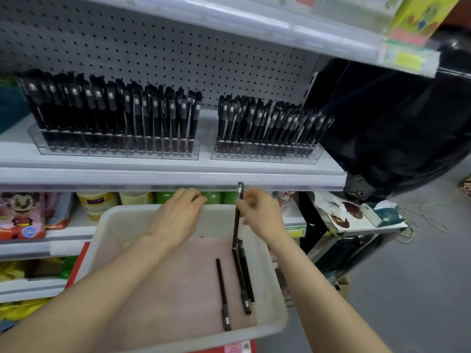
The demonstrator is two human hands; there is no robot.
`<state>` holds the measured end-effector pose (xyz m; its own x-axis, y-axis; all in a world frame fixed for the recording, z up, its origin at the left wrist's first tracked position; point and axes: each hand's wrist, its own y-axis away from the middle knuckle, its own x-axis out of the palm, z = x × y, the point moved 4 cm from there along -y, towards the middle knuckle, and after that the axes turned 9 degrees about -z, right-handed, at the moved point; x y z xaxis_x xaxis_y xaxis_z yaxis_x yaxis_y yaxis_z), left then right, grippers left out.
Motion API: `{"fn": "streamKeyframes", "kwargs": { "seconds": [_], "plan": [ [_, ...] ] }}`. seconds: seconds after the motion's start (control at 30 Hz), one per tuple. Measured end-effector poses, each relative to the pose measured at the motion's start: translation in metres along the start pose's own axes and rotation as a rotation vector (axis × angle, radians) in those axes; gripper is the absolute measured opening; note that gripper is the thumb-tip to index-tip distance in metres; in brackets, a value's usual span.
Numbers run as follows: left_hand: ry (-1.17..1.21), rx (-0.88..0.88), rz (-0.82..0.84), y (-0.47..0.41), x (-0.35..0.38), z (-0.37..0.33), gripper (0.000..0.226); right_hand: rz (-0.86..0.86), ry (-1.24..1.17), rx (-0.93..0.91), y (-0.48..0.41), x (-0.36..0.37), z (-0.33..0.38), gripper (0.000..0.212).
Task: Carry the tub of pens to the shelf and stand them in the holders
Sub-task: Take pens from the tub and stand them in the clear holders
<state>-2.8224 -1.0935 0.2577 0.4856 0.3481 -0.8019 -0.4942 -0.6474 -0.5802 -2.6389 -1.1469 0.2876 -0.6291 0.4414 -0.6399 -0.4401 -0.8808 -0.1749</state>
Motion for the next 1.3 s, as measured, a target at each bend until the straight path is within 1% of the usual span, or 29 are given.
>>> {"fn": "streamKeyframes", "kwargs": {
  "seconds": [0.07, 0.2, 0.3, 0.4, 0.53, 0.67, 0.8, 0.87, 0.97, 1.1, 1.3],
  "plan": [
    [0.022, 0.027, -0.03, -0.015, -0.006, -0.014, 0.033, -0.067, -0.112, 0.02, -0.014, -0.023, 0.001, 0.01],
    [0.046, 0.064, -0.07, -0.054, -0.013, -0.047, 0.037, -0.199, -0.184, 0.006, -0.038, -0.07, -0.004, 0.01],
    [0.01, 0.079, -0.099, -0.085, -0.013, -0.066, 0.05, -0.266, -0.222, -0.028, -0.053, -0.102, -0.008, 0.006],
    [-0.055, 0.088, -0.119, -0.111, -0.008, -0.073, 0.065, -0.339, -0.218, -0.079, -0.072, -0.127, -0.008, 0.01],
    [-0.122, 0.055, -0.123, -0.129, 0.0, -0.072, 0.064, -0.475, -0.167, -0.149, -0.102, -0.159, 0.0, 0.01],
    [-0.159, 0.026, -0.111, -0.133, 0.007, -0.069, 0.062, -0.558, -0.223, -0.202, -0.121, -0.174, 0.01, 0.005],
    [-0.156, 0.011, -0.102, -0.134, 0.007, -0.07, 0.06, -0.599, -0.248, -0.239, -0.134, -0.171, 0.016, 0.013],
    [-0.158, 0.008, -0.1, -0.134, 0.007, -0.07, 0.06, -0.6, -0.268, -0.242, -0.138, -0.166, 0.016, 0.011],
    [-0.152, 0.005, -0.099, -0.136, 0.007, -0.07, 0.059, -0.563, -0.229, -0.234, -0.144, -0.157, 0.014, 0.008],
    [-0.146, 0.009, -0.108, -0.135, 0.007, -0.069, 0.059, -0.452, -0.129, -0.178, -0.147, -0.136, -0.001, 0.015],
    [-0.116, 0.027, -0.131, -0.133, 0.008, -0.069, 0.059, -0.459, -0.101, -0.137, -0.144, -0.131, -0.007, 0.018]
  ]
}}
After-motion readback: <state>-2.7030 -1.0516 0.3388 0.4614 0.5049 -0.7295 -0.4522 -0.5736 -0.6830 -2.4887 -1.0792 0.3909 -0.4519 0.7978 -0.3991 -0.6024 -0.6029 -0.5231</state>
